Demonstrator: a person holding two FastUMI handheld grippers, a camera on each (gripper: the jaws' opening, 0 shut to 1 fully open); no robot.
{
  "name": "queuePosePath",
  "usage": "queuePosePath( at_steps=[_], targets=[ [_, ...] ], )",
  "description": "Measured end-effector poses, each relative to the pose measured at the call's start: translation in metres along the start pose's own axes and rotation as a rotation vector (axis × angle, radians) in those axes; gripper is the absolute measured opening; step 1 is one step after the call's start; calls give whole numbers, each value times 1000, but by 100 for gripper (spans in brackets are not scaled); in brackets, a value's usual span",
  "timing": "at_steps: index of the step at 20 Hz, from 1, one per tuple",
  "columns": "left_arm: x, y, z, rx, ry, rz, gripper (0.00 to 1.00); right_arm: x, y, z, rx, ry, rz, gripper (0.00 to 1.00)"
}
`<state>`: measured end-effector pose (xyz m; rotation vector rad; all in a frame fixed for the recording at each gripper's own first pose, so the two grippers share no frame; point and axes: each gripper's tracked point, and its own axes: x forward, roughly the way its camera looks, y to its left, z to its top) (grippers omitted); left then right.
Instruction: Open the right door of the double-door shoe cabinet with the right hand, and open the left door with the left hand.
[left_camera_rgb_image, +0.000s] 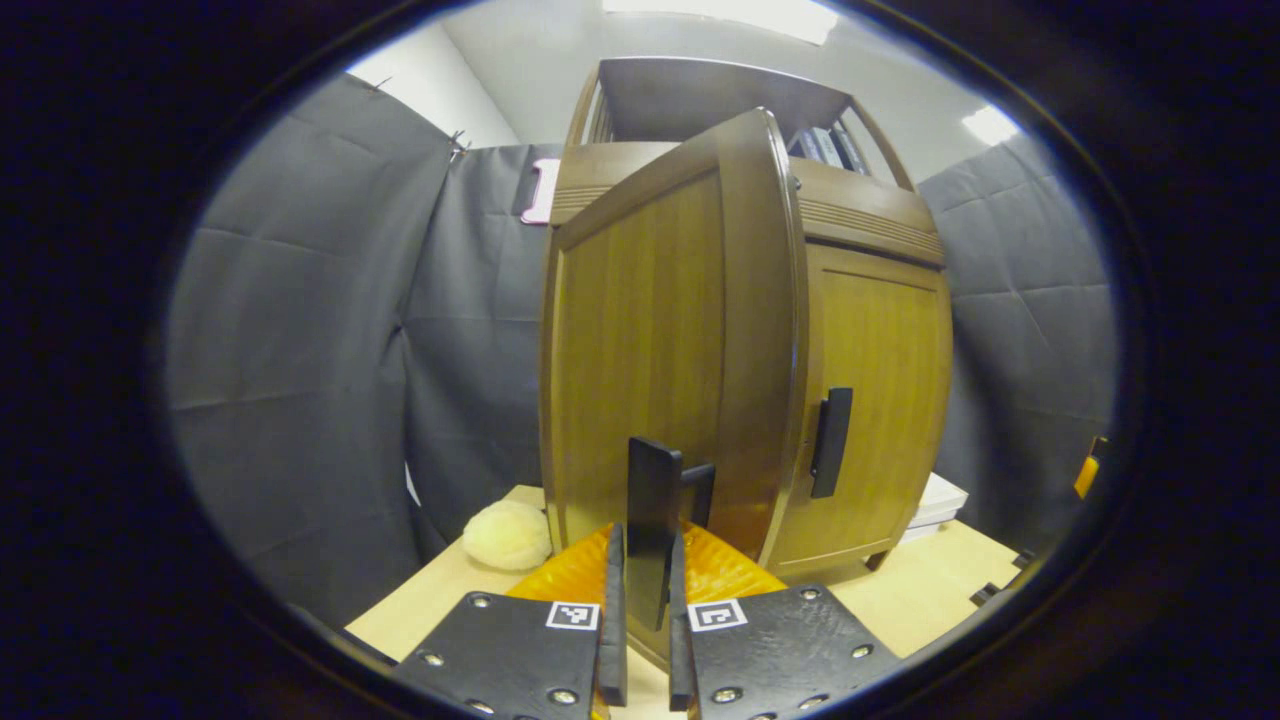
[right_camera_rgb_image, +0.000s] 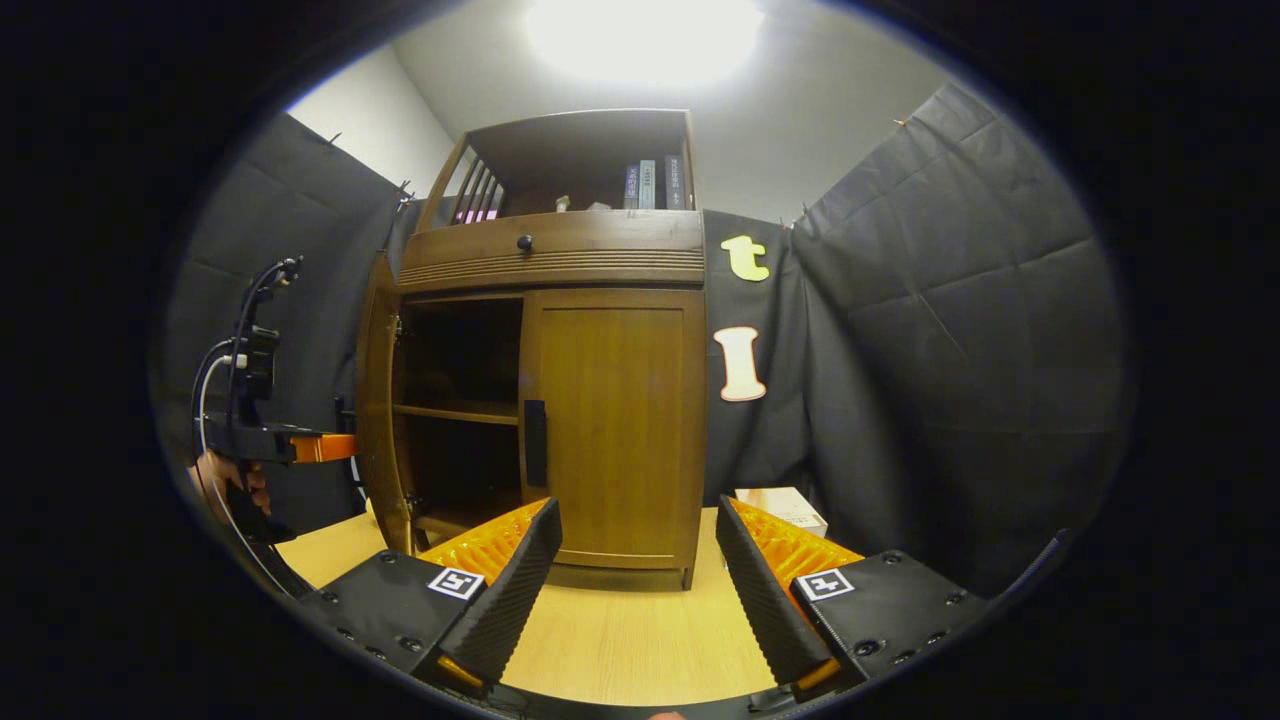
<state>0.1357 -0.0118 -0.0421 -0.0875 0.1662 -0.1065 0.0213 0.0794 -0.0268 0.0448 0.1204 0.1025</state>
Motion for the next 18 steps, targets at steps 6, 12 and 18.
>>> queuePosePath(
  at_steps=[6, 12, 18],
  targets=[
    [-17, 43, -3, -3, -4, 58, 15, 9, 27, -2, 6, -1, 52, 98],
    [-32, 91, -4, 16, -14, 141, 12, 20, 52, 3, -11, -20, 95, 98],
    [-59, 137, 2, 4, -41, 214, 12, 41, 80, 14, -6, -46, 138, 97]
  ],
)
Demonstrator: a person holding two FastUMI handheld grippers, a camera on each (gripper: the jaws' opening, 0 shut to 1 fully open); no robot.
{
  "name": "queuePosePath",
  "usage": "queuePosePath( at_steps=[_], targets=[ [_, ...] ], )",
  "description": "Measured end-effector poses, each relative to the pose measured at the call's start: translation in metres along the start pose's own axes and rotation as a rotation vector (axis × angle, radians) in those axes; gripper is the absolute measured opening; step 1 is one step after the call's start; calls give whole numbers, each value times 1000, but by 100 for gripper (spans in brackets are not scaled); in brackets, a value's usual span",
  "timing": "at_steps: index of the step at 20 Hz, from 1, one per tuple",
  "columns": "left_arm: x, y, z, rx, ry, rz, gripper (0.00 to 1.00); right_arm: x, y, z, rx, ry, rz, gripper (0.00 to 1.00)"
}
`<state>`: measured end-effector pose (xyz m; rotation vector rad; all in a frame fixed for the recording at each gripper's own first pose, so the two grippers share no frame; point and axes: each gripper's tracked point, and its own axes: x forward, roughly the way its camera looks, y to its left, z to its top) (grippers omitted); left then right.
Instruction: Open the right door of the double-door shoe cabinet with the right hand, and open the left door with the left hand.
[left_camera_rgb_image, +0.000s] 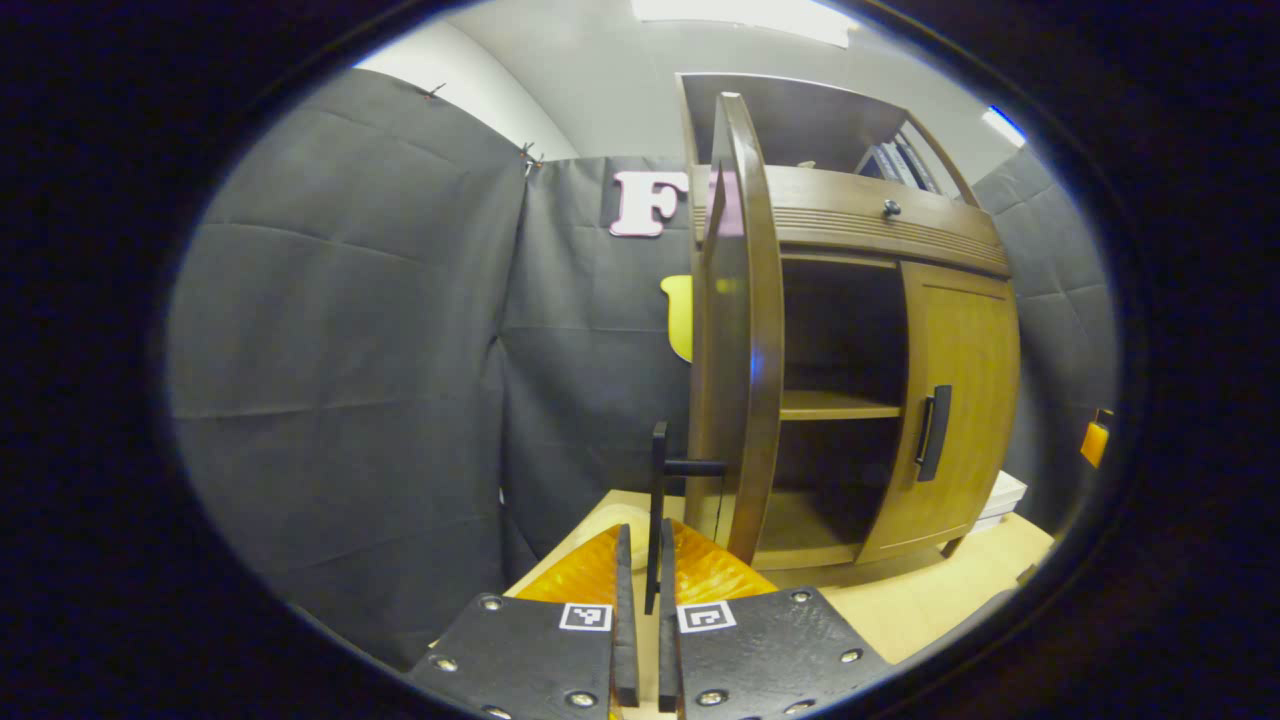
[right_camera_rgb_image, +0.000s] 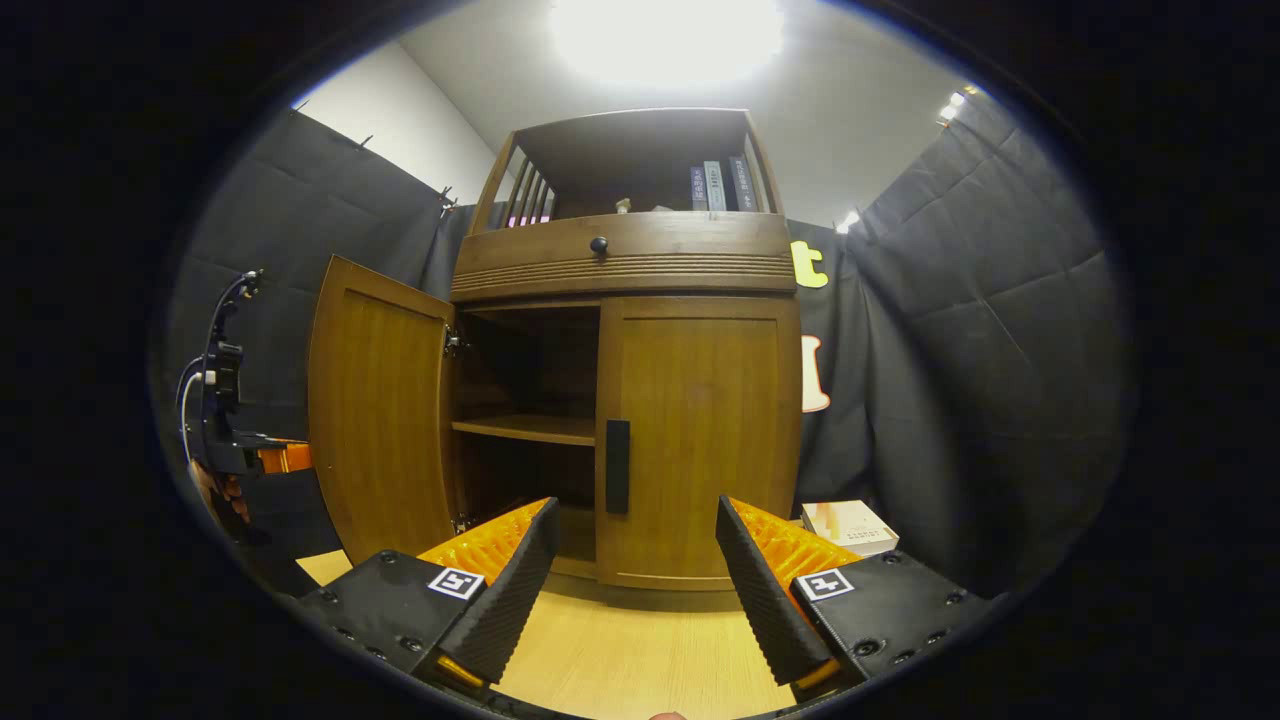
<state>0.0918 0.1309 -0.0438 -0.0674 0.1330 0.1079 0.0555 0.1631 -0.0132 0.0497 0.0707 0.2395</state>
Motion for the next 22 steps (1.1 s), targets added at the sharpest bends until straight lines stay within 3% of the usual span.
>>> queuePosePath(
  at_steps=[3, 5, 13, 17, 22],
  targets=[
    [-9, 30, 3, 4, -16, 54, 12, 20, 13, 6, 6, -12, 22, 98],
    [-15, 37, 5, -20, -20, 48, 9, 35, 22, 8, 19, -8, 28, 97],
    [-75, 45, 10, 15, -44, 74, 12, 110, 22, 1, 52, 25, -9, 98],
    [-112, 45, 12, 17, -54, 79, 51, 147, 16, -12, 58, 45, -33, 98],
    [-151, 72, 22, -13, -67, 169, 99, 195, 9, -25, 51, 69, -57, 98]
  ],
)
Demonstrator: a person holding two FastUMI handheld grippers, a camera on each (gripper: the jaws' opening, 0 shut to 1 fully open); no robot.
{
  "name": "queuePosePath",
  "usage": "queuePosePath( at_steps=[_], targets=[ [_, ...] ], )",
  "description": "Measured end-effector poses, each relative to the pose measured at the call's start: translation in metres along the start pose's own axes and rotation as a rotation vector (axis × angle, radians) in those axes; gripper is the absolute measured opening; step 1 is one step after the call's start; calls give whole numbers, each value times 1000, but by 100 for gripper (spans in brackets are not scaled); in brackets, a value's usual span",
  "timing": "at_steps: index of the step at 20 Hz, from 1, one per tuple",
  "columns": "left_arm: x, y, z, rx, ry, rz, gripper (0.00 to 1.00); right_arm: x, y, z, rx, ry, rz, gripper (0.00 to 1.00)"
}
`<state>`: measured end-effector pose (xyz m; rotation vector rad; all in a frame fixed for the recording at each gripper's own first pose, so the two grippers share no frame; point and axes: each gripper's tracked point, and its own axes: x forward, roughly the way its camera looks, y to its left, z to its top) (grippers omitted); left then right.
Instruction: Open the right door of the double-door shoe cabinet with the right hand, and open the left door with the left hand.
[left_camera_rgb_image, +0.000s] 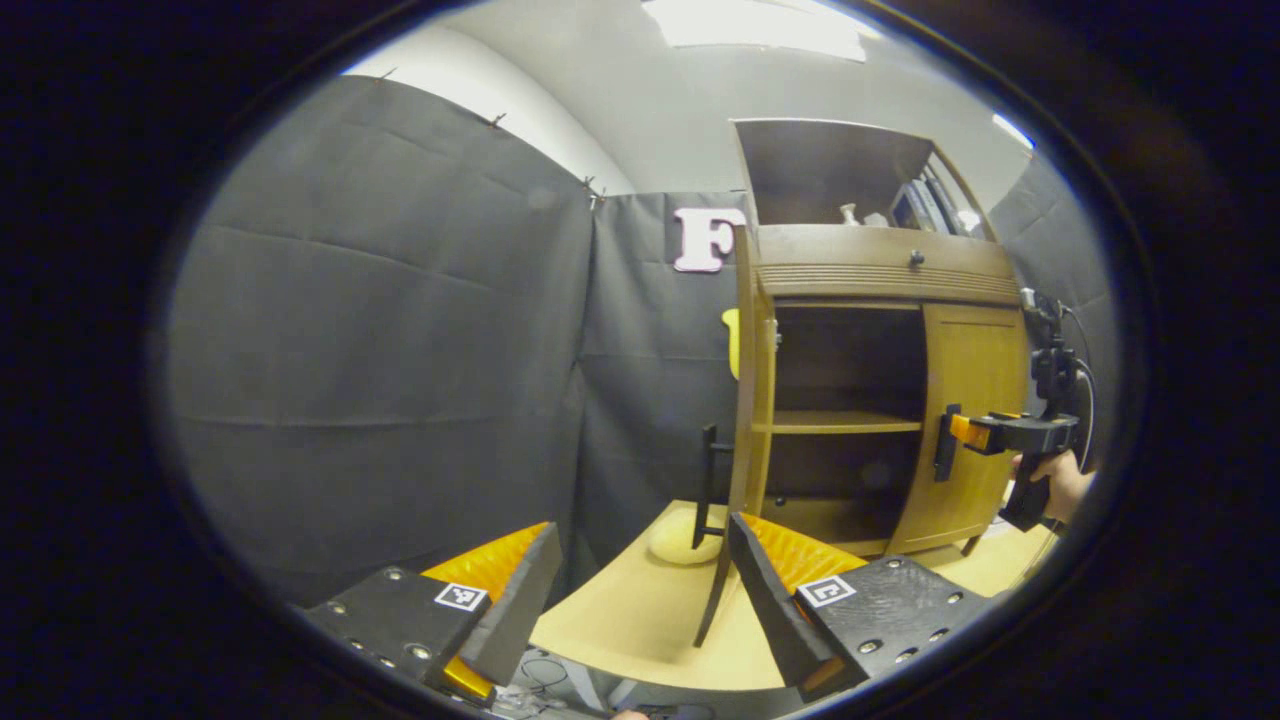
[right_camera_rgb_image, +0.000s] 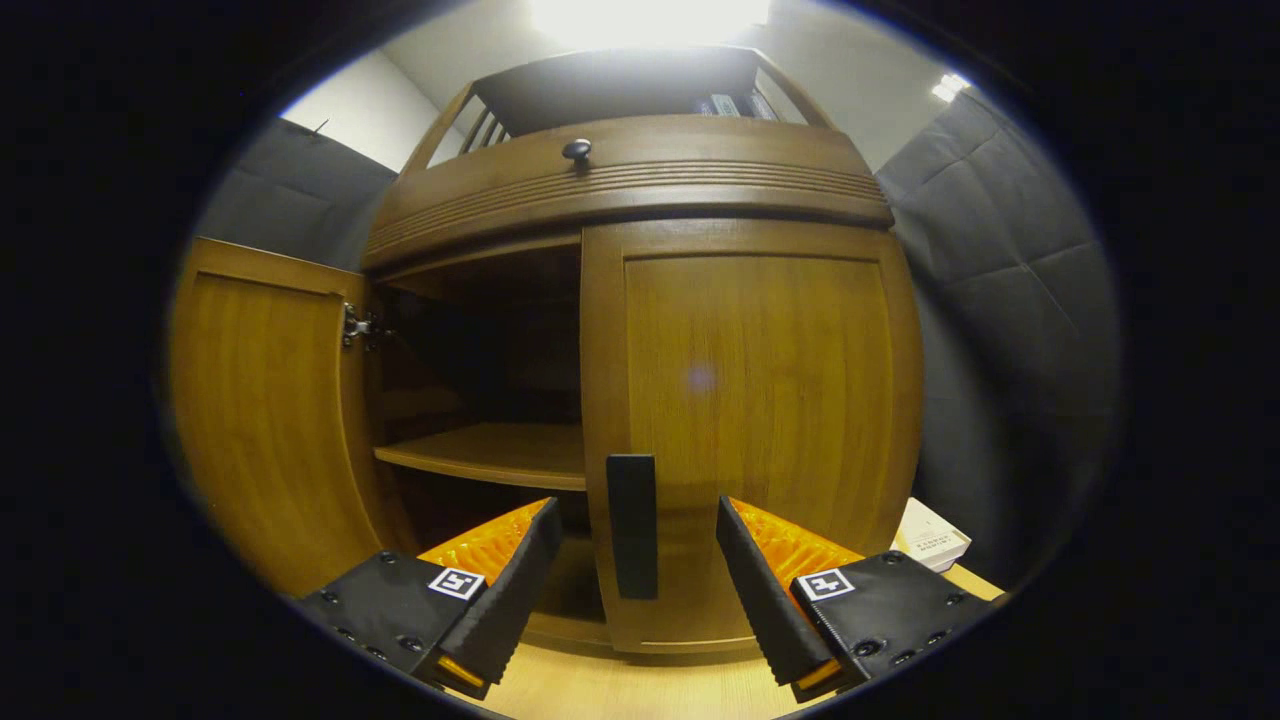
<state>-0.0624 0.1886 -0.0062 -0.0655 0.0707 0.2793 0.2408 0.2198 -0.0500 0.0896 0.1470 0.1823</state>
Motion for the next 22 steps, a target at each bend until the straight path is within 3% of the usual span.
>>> queuePosePath(
  at_steps=[5, 6, 10, 12, 17, 18, 21, 22],
  targets=[
    [-12, 28, 11, 17, -18, 78, 98, 41, -3, -9, 19, 37, -25, 95],
    [-15, 34, 15, 23, -23, 90, 98, 47, -2, -13, 19, 51, -26, 89],
    [-20, 48, 32, 48, -52, 122, 99, 61, 2, -33, 13, 104, -33, 81],
    [-18, 51, 36, 54, -64, 125, 99, 65, 9, -38, 19, 119, -23, 44],
    [-5, 42, 35, 53, -80, 103, 99, 62, 7, -39, 23, 149, -43, 22],
    [-3, 39, 36, 51, -83, 96, 99, 60, 8, -38, 26, 163, -38, 13],
    [-2, 32, 42, 50, -105, 55, 99, 49, 6, -36, 20, 161, -22, 10],
    [1, 26, 45, 54, -109, 40, 99, 42, 5, -37, 25, 168, -13, 13]
  ],
)
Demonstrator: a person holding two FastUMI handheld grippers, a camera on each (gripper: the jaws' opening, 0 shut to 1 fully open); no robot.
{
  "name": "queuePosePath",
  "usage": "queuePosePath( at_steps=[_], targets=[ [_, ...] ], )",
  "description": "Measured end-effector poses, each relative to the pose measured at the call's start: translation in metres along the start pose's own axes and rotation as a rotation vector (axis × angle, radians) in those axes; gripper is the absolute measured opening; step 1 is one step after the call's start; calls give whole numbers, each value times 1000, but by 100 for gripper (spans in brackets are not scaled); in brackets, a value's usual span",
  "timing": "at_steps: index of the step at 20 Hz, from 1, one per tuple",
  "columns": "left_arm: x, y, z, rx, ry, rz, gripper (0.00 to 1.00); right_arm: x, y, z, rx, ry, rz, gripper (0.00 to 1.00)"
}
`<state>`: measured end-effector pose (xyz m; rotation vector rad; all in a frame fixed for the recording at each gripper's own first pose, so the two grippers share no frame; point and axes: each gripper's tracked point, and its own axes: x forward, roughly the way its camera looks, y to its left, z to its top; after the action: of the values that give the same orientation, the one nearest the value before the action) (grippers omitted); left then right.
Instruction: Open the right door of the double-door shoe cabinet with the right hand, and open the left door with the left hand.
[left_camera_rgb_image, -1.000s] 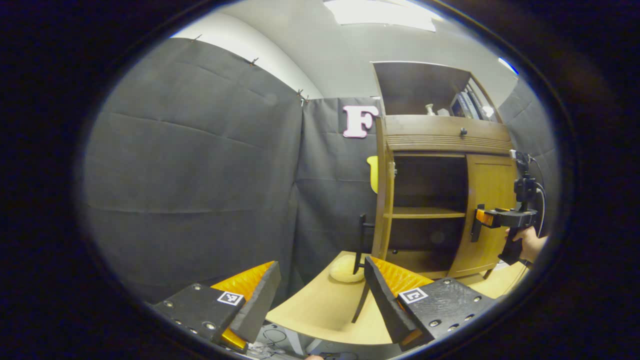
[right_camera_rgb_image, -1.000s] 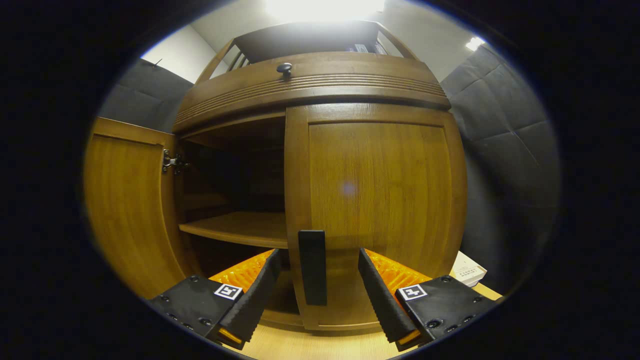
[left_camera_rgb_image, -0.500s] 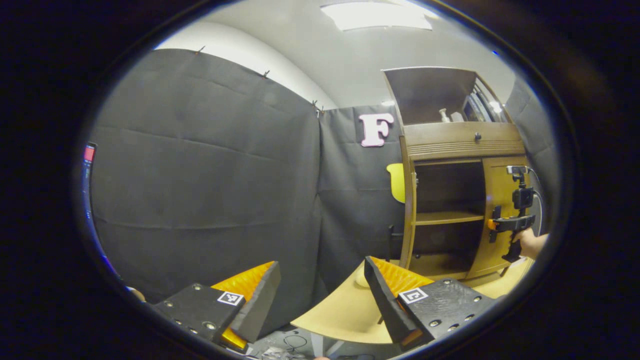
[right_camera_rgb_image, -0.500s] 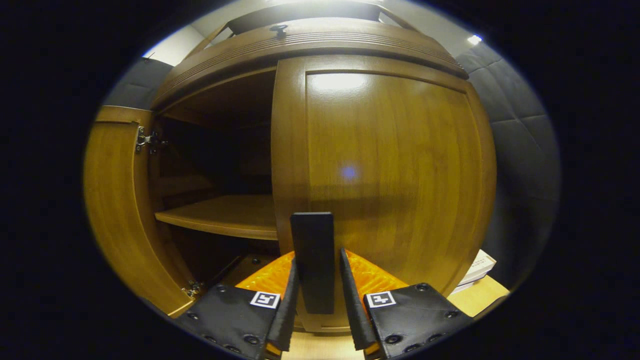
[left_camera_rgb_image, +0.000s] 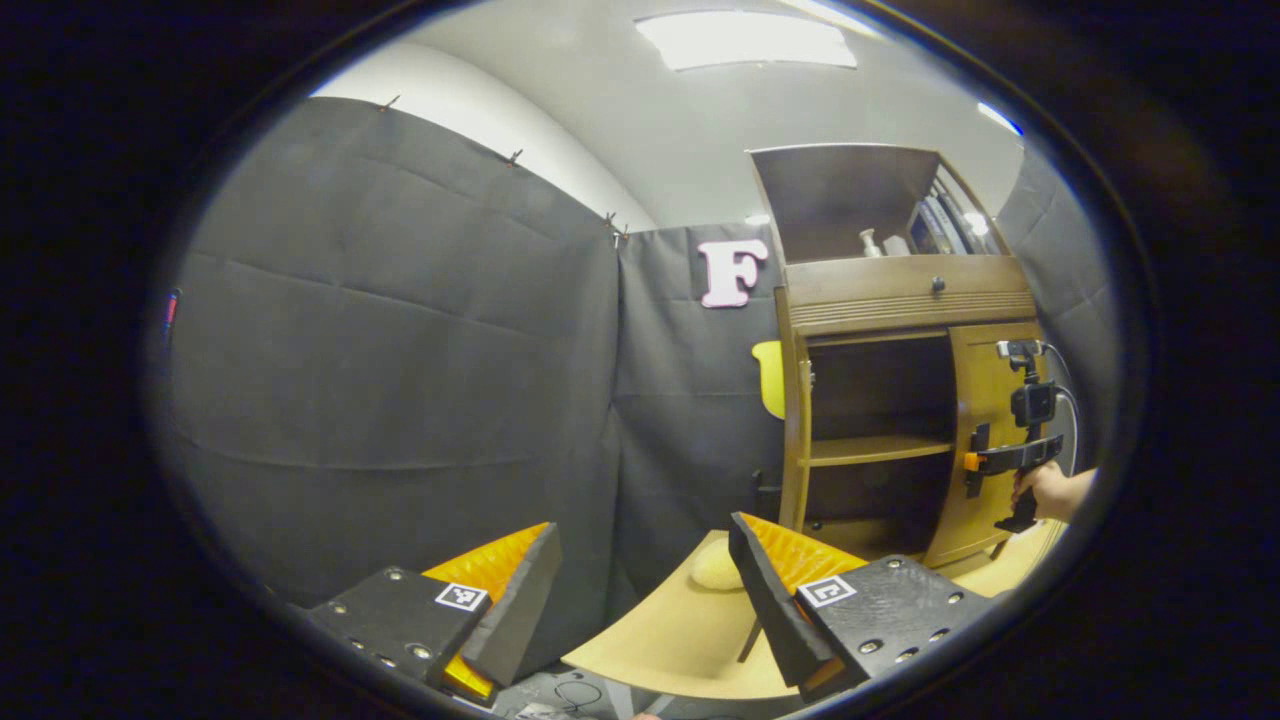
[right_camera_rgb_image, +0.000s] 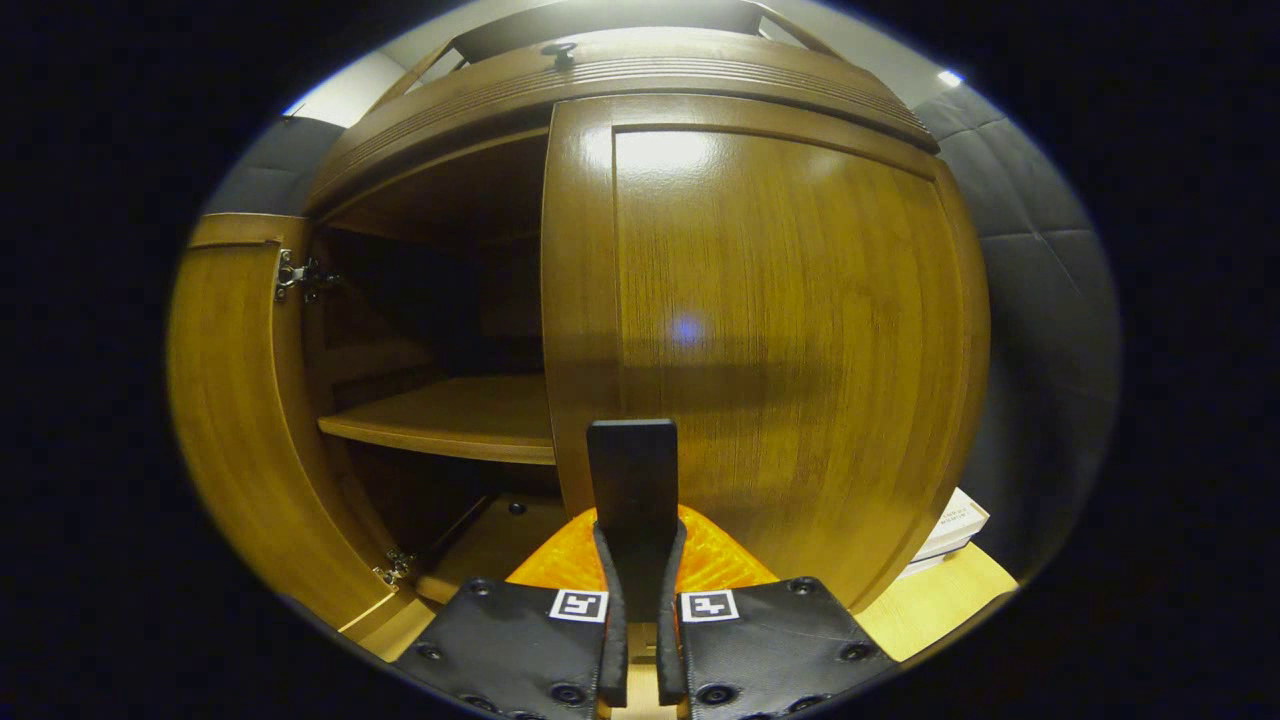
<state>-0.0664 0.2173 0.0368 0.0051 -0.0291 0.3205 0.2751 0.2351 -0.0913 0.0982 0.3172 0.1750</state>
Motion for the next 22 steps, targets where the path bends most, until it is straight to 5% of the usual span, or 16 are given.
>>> queuePosePath(
  at_steps=[12, 22],
  targets=[
    [11, -82, 14, -5, -32, -159, 99, -72, -18, -9, -6, -2, 81, 10],
    [14, -161, 20, -34, -46, -285, 99, -143, -71, -18, -8, 6, 96, 13]
  ],
)
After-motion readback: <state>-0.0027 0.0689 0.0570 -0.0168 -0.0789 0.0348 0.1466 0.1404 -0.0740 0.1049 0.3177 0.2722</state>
